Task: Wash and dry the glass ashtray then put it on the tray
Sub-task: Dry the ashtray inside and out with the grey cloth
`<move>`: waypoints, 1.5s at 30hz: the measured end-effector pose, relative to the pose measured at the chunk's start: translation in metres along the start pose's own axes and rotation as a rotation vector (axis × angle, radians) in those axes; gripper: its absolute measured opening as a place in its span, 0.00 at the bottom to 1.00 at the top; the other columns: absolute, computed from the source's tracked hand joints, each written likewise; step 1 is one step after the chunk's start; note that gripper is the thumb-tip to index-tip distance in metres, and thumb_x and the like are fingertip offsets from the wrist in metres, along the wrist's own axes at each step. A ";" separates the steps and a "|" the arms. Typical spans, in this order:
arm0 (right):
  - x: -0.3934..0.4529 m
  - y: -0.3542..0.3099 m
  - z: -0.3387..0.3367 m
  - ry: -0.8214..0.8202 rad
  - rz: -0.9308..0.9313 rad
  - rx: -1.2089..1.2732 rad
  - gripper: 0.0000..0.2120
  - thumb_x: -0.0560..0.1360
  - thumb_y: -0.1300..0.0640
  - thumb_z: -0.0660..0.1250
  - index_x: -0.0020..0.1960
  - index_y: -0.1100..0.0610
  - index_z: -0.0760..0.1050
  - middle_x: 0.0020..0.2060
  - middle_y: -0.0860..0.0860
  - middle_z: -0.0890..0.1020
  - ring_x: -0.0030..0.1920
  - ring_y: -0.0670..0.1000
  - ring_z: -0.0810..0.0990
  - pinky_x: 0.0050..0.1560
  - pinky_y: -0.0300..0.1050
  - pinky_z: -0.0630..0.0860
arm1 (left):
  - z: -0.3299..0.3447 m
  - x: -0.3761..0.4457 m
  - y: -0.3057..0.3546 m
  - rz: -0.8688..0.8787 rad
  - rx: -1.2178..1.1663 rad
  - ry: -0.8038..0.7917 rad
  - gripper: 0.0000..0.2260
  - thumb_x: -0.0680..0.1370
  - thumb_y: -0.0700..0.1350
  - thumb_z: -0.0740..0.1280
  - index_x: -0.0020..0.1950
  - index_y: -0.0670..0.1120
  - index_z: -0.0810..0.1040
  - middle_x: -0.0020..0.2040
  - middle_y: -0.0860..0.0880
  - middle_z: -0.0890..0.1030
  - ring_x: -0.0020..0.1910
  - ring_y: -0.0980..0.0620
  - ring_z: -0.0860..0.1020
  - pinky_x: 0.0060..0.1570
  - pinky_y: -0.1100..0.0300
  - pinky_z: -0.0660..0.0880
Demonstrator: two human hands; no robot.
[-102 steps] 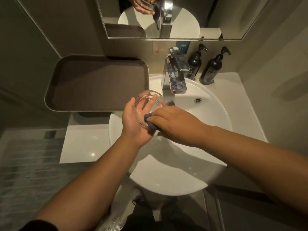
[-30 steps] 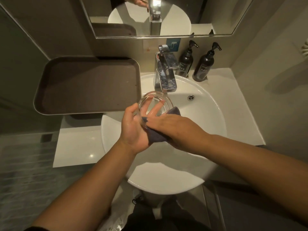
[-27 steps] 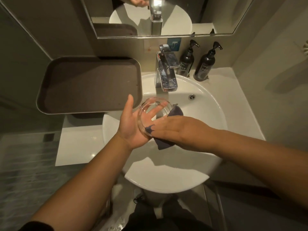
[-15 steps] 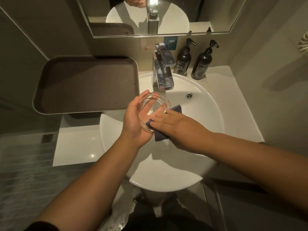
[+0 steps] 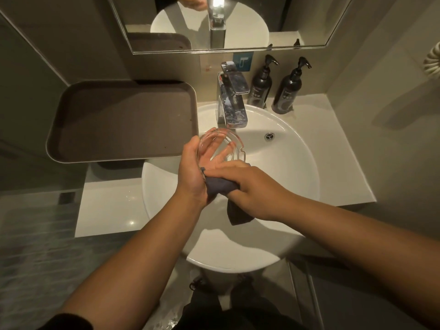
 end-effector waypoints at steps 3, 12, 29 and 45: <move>0.003 -0.008 -0.002 -0.037 -0.186 -0.277 0.22 0.70 0.62 0.65 0.64 0.53 0.77 0.56 0.50 0.82 0.54 0.53 0.76 0.56 0.46 0.73 | 0.007 -0.004 0.003 -0.001 -0.059 -0.021 0.24 0.80 0.57 0.57 0.63 0.40 0.77 0.62 0.41 0.81 0.64 0.41 0.78 0.67 0.40 0.70; -0.004 0.001 -0.016 -0.184 -0.570 -0.625 0.18 0.77 0.61 0.62 0.66 0.58 0.75 0.57 0.57 0.82 0.52 0.59 0.81 0.44 0.51 0.78 | 0.005 -0.013 0.006 -0.267 0.004 -0.222 0.30 0.74 0.65 0.59 0.60 0.43 0.82 0.67 0.39 0.77 0.69 0.34 0.72 0.72 0.39 0.61; -0.008 0.010 -0.003 -0.049 -0.292 -0.594 0.17 0.68 0.62 0.74 0.57 0.55 0.81 0.46 0.53 0.85 0.44 0.57 0.82 0.40 0.47 0.78 | 0.003 -0.009 -0.004 -0.086 0.029 0.000 0.19 0.67 0.54 0.70 0.51 0.44 0.85 0.52 0.41 0.83 0.55 0.40 0.79 0.63 0.45 0.74; 0.003 -0.012 -0.012 -0.109 -0.354 -0.519 0.13 0.73 0.62 0.68 0.58 0.58 0.78 0.47 0.56 0.82 0.47 0.56 0.77 0.47 0.49 0.74 | 0.008 -0.014 0.005 -0.228 -0.031 -0.236 0.31 0.73 0.67 0.60 0.67 0.47 0.77 0.70 0.37 0.73 0.68 0.34 0.72 0.71 0.40 0.64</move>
Point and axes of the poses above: each hand's wrist, its own x-axis towards the middle knuckle, its own z-axis out of the palm, y = z × x, the point moved 5 cm from there along x, towards the middle knuckle
